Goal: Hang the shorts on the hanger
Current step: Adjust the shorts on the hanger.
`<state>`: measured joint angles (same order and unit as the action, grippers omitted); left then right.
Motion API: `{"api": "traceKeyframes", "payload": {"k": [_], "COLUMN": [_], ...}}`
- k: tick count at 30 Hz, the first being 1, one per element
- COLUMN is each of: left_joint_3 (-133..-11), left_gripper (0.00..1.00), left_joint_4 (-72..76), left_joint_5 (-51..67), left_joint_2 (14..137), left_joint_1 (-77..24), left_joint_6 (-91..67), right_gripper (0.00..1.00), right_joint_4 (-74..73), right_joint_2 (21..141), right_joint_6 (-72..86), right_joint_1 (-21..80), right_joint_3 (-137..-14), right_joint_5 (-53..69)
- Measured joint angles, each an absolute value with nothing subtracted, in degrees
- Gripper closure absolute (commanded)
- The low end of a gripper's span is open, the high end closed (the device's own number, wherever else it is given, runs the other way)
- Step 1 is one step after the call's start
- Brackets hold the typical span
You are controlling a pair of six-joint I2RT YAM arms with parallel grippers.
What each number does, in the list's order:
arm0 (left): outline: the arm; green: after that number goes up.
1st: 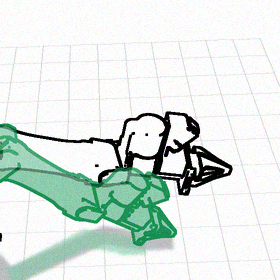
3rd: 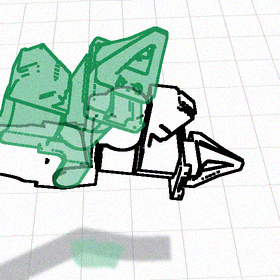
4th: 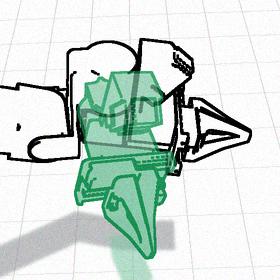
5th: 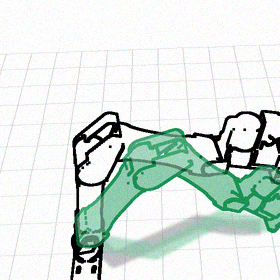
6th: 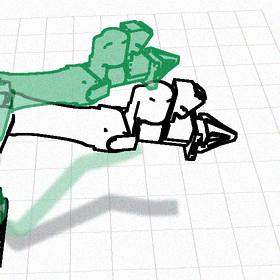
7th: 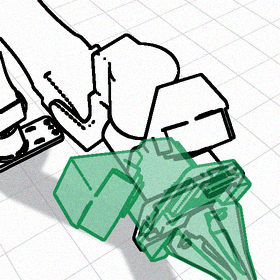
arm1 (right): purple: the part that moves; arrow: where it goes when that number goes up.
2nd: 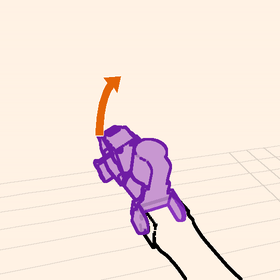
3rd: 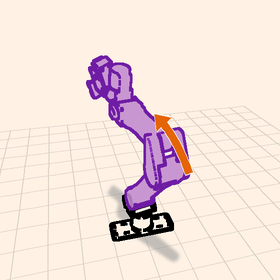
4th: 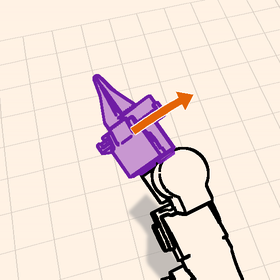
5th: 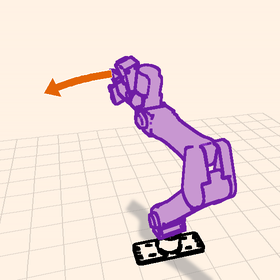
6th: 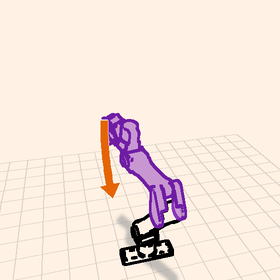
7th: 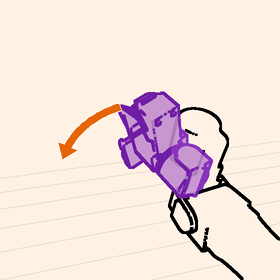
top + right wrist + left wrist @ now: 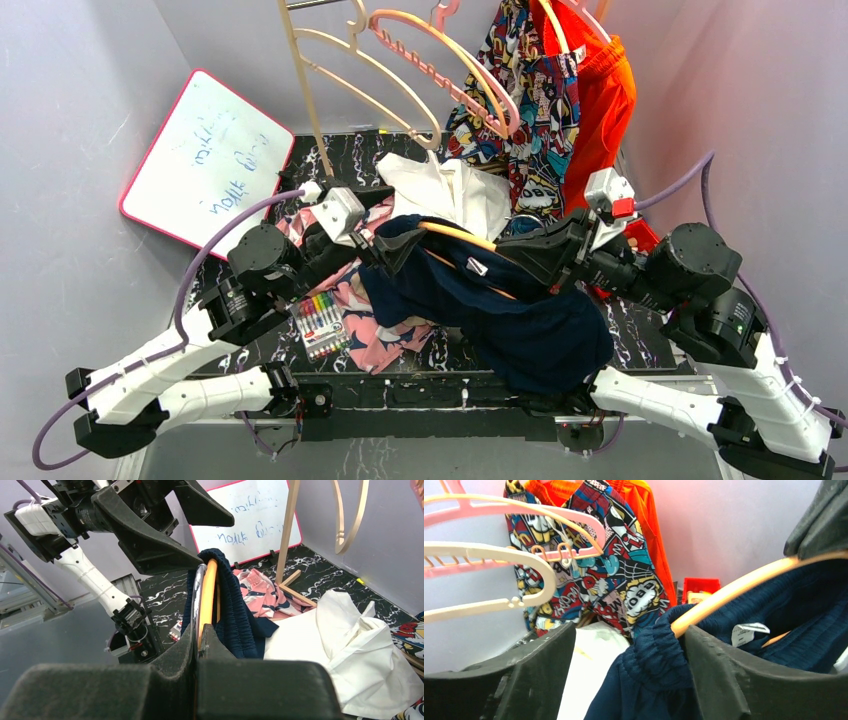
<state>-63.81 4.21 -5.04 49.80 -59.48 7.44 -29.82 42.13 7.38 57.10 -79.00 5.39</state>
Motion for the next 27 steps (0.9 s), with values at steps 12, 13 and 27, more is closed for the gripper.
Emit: {"api": "traceKeyframes", "payload": {"k": [12, 13, 27], "left_joint_3": [-71.1, -72.2, -70.2], "left_gripper": [0.02, 0.02, 0.07], "left_joint_4": [3.7, 4.4, 14.8], "left_joint_5": [3.9, 5.8, 22.9], "left_joint_2": [49.9, 49.9, 59.9], "left_joint_1": [-59.4, -59.4, -59.4], "left_joint_6": [2.9, 1.8, -9.1], "right_gripper": [1.00, 1.00, 1.00], "right_joint_4": [-24.0, -22.6, -11.9], "right_joint_2": [43.3, 43.7, 55.4], "right_joint_6": [8.7, 8.8, 11.8], "right_joint_1": [57.1, 57.1, 57.1], "right_joint_3": [-78.9, -78.8, -78.9], "right_joint_5": [-2.1, -3.6, -10.5]}}
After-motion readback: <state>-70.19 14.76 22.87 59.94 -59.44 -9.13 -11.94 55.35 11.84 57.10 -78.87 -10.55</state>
